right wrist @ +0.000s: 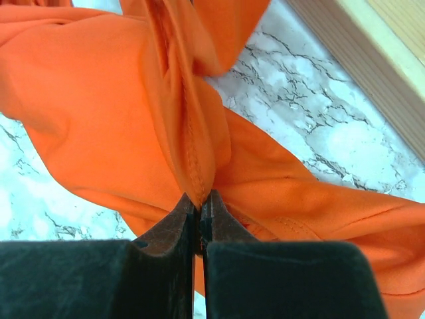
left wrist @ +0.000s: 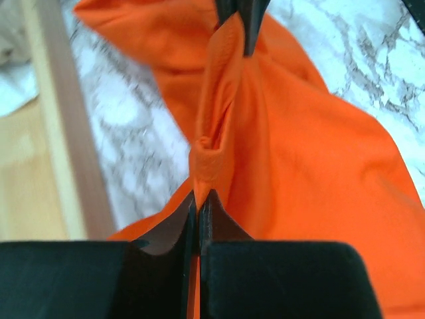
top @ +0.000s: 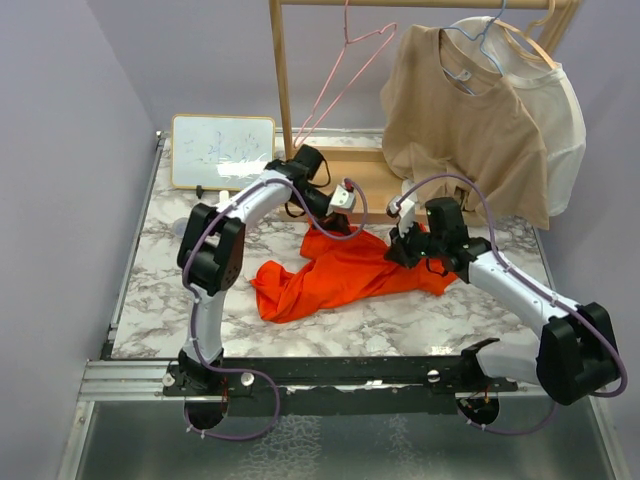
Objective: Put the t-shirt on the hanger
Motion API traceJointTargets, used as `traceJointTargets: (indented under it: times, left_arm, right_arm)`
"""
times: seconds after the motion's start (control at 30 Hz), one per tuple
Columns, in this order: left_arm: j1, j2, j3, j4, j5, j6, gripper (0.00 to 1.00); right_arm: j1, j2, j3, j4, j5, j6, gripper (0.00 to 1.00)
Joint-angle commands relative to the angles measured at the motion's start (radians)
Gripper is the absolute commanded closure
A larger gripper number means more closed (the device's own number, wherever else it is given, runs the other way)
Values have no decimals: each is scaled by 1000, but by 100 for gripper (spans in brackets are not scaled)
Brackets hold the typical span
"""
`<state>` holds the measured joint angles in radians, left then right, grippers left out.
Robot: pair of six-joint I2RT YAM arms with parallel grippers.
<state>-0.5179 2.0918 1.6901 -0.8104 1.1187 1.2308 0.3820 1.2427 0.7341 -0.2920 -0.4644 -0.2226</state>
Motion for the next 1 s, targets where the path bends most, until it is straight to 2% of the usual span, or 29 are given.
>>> traceJointTargets:
  times: [0.0,0.07,0.3,0.33,0.57,0.7,0.97]
  left_arm:
    - [85,-180,18,-125,-152,-38,100]
    - [97,-207,54,-222,-207,-13,100]
    - [90,-236,217,-493,-320,-11,100]
    - [84,-237,234,-515,-332,-21,100]
    - [35,-288,239,-545,-383,-83,100]
    - [15,-360,119,-479,-399,-118,100]
    - [-1,-469,-67,-364,-393,-199,100]
  right_arm:
    - [-4,-35,40,5,42,44,96]
    - [-4,-34,53,5,43,62,83]
    - [-4,-42,203,-47,34,117,28]
    - [-4,-41,241,-61,39,129,24]
    - [-5,46,549,-167,137,261,20]
    - [-4,118,694,-185,206,365,20]
    - [-3,284,1013,-158,244,517,20]
